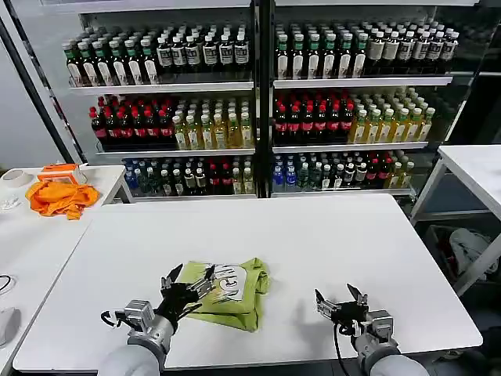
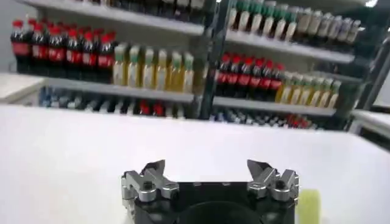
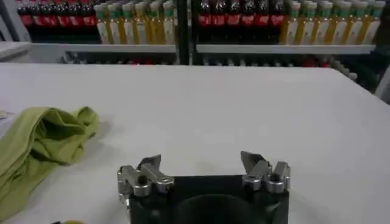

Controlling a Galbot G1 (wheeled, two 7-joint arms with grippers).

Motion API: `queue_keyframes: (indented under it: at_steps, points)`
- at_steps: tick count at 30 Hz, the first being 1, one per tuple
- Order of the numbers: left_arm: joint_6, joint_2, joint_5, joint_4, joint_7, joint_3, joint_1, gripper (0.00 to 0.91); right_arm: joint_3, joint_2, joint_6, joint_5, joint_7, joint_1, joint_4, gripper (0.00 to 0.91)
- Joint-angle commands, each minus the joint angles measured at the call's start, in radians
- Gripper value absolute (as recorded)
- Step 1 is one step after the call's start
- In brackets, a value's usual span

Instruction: Fold and organize the clothes.

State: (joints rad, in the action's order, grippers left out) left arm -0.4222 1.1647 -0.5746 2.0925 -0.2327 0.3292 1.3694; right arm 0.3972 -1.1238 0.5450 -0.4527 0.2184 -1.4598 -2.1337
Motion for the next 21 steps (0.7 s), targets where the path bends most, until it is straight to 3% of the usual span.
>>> queue_keyframes:
  at_steps: [1, 21]
  points:
    - [-0.023, -0.001, -0.029, -0.143, 0.010, 0.007, -0.032, 0.907, 0.008, 0.001, -0.001, 0.000, 0.000, -0.009, -0.007, 0.907]
    - [-0.044, 0.011, -0.333, -0.199, 0.059, 0.079, -0.063, 0.907, 0.030, -0.002, 0.000, 0.004, 0.001, -0.037, -0.031, 0.907]
